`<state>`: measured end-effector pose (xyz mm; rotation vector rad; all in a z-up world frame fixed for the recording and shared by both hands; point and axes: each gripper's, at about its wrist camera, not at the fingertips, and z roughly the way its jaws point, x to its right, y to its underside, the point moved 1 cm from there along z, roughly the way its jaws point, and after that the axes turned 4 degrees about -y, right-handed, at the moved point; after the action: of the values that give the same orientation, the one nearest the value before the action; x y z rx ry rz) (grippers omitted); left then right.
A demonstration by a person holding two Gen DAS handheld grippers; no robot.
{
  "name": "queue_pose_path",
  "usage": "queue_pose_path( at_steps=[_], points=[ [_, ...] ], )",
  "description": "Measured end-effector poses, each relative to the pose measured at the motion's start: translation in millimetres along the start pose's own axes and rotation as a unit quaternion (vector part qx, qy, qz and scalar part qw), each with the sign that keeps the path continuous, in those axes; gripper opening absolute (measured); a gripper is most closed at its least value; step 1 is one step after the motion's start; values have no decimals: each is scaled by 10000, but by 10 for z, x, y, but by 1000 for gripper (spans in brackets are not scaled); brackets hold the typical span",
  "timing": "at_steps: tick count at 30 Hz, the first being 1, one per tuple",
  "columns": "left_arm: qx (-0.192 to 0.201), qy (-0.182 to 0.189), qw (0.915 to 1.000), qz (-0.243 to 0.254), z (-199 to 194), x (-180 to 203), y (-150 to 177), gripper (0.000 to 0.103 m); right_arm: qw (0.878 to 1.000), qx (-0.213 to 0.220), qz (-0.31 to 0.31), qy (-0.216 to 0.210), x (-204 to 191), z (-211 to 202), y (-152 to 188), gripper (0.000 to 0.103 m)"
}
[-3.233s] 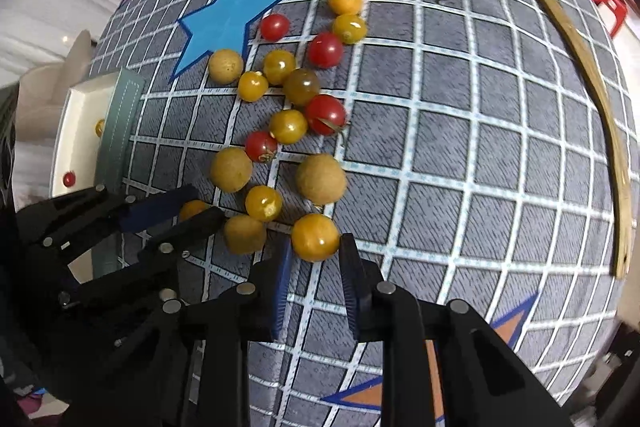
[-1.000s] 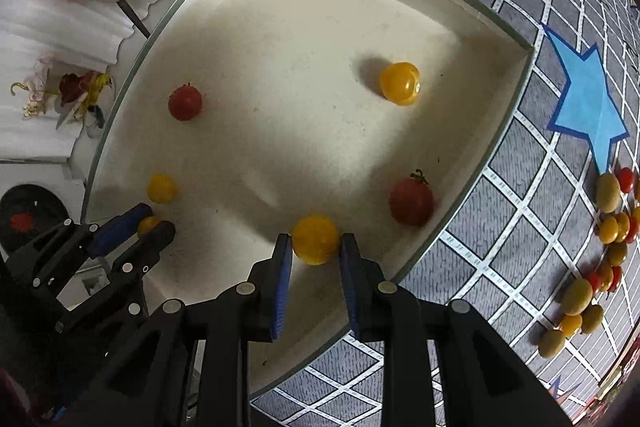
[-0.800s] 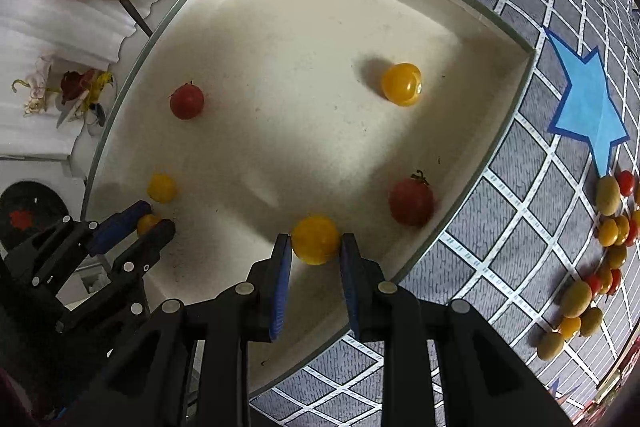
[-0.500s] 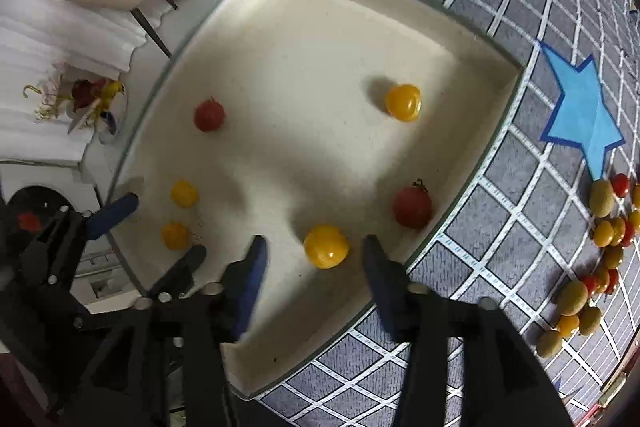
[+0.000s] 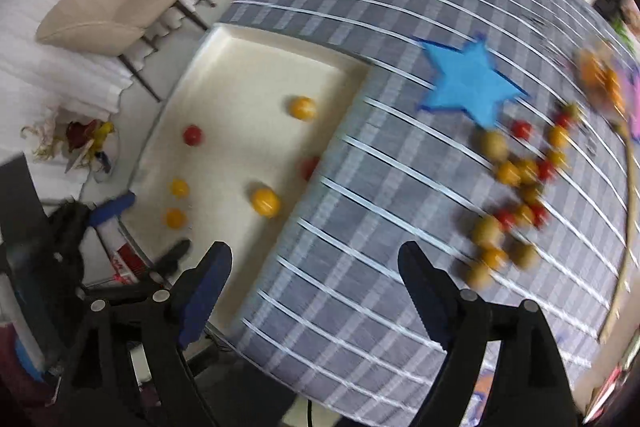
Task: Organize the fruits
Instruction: 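Return both tools to the tomatoes on the tablecloth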
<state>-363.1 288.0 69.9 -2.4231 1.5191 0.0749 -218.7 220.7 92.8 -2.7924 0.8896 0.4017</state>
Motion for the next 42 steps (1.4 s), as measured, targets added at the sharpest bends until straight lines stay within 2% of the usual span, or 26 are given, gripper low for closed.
queue_pose_path(
  at_steps=[6, 12, 17, 23, 30, 37, 42],
  points=[
    [341, 252, 9961, 779, -291, 424, -357, 75, 9953, 44, 950, 181, 639, -254, 435, 88],
    [658, 420, 9861, 1464, -500, 891, -674, 75, 9785, 216, 2026, 320, 1152, -439, 997, 88],
    [775, 472, 9781, 1872, -563, 1251, -752, 75, 9679, 400, 2457, 344, 1370, -552, 1254, 88],
    [762, 501, 9755, 2004, -548, 1427, -837, 75, 9600, 481, 2734, 376, 1542, -653, 1448, 88],
    [661, 425, 9800, 1830, -453, 1493, -957, 75, 9556, 341, 2895, 438, 1719, -584, 1597, 88],
    [550, 312, 9825, 1751, -294, 1511, -1088, 75, 9574, 136, 2832, 554, 1888, -477, 1642, 88],
    [388, 363, 9878, 1461, -72, 1536, -1240, 75, 9617, -12, 2663, 647, 1943, -423, 1611, 88]
  ],
)
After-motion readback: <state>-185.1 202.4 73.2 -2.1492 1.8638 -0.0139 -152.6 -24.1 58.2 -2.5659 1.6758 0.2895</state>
